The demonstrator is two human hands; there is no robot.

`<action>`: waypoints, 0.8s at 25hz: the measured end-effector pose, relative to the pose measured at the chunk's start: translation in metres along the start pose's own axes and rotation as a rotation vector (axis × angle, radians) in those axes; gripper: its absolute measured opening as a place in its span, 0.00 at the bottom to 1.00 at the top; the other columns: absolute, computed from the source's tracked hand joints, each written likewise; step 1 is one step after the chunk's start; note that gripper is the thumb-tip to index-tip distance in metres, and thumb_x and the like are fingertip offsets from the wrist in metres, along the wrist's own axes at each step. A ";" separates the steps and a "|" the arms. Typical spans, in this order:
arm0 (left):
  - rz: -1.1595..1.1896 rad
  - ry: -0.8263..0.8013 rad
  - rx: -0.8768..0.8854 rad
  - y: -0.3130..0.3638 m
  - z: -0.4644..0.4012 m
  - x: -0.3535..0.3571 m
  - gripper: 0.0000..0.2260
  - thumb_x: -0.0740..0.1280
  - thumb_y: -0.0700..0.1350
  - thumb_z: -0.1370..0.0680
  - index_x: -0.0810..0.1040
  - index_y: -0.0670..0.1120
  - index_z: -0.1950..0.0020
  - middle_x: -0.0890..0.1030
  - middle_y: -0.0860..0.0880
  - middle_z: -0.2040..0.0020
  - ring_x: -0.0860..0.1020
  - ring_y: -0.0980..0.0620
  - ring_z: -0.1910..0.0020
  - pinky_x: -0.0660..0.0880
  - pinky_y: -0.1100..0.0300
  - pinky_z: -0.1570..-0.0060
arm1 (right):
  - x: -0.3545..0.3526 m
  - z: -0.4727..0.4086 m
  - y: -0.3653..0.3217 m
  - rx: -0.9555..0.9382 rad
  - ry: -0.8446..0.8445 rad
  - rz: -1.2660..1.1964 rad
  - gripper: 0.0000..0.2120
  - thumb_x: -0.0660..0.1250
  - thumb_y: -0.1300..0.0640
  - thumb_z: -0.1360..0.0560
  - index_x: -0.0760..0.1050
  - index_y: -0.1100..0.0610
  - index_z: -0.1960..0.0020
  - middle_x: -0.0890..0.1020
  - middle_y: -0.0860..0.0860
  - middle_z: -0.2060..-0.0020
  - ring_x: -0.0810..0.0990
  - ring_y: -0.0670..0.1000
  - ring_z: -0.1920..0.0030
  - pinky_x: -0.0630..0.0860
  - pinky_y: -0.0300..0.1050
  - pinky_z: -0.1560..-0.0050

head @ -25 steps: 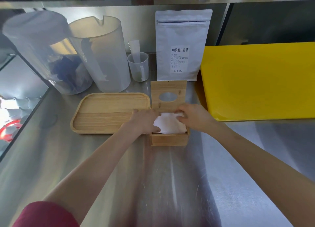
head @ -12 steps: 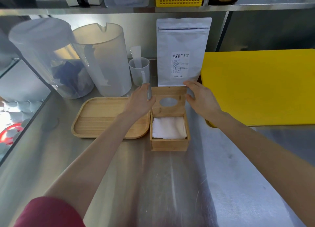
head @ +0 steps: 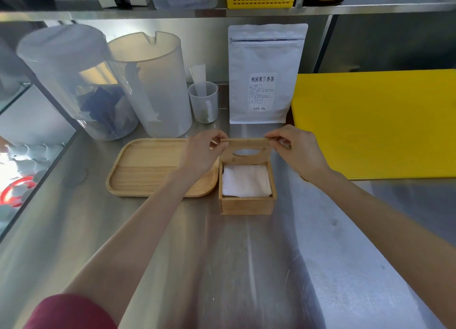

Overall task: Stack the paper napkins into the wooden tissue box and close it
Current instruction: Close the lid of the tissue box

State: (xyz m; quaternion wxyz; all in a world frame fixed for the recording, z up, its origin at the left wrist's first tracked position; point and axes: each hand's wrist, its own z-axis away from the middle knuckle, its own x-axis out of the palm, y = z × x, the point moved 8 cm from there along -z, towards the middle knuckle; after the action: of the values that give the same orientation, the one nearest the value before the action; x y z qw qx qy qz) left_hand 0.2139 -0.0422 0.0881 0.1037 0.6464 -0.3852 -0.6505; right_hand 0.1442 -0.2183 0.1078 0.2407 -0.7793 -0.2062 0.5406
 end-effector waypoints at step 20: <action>-0.129 -0.176 0.079 -0.036 0.086 0.057 0.16 0.62 0.44 0.23 0.75 0.51 0.35 0.73 0.53 0.31 0.69 0.54 0.31 0.67 0.52 0.33 | 0.062 0.097 0.020 -0.051 -0.192 0.319 0.16 0.61 0.61 0.24 0.74 0.55 0.38 0.77 0.52 0.37 0.76 0.57 0.41 0.67 0.49 0.35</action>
State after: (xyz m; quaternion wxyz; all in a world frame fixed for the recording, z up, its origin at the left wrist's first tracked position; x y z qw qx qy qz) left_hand 0.1395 -0.0221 0.0107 0.0018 0.6139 -0.3754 -0.6944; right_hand 0.0740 -0.1838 0.0208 0.1112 -0.7529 -0.1157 0.6383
